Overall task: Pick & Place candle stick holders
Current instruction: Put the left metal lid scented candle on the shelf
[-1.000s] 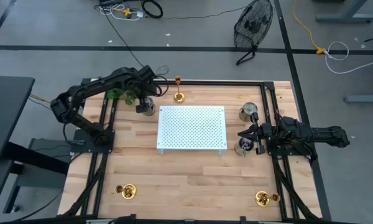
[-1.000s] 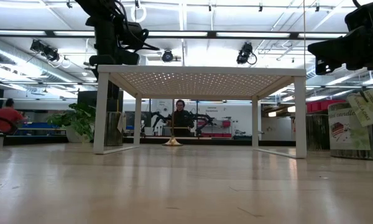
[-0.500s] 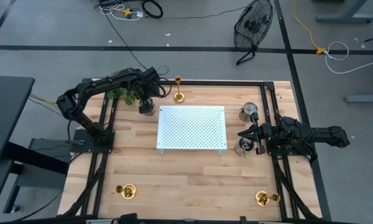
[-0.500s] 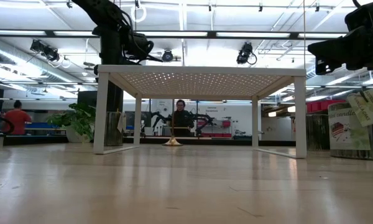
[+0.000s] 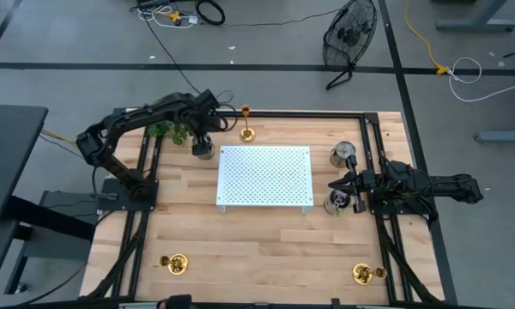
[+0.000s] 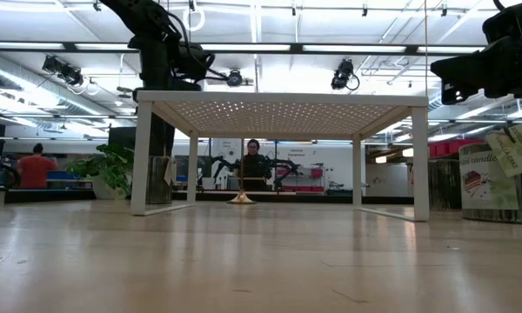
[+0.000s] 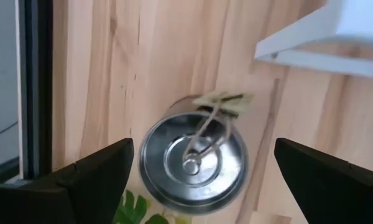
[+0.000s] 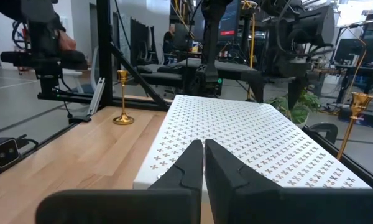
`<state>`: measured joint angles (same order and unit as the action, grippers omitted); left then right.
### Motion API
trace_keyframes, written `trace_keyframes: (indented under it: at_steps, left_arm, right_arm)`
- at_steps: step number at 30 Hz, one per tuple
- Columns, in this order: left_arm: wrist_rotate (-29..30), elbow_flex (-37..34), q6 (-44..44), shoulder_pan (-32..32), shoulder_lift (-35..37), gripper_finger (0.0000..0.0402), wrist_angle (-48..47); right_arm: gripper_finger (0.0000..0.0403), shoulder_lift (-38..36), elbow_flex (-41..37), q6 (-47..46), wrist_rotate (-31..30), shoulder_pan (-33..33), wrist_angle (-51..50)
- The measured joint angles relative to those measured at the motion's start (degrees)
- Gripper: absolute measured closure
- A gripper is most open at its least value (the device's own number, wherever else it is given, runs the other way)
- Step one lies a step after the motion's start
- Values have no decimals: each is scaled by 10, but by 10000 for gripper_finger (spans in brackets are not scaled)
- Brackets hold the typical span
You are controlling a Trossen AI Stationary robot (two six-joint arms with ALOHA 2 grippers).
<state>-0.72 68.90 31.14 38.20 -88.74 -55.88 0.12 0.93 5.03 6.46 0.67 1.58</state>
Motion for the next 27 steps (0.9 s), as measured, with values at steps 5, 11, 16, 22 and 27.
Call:
trace_keyframes:
  at_steps: [5, 11, 16, 22, 27]
  left_arm:
    - [-11, -12, 0, 8, 28, 2, 11]
    - [-2, -65, 2, 11, 67, 3, 34]
    - [14, -93, 12, 14, 81, 3, 46]
    - [-2, -96, 11, 31, 81, 3, 54]
    - [-10, -96, 10, 47, 72, 3, 50]
  right_arm:
    - [382, 0, 0, 0, 0, 0, 0]
    - [382, 0, 0, 0, 0, 0, 0]
    - [382, 0, 0, 0, 0, 0, 0]
    - [382, 0, 0, 0, 0, 0, 0]
    - [382, 0, 0, 0, 0, 0, 0]
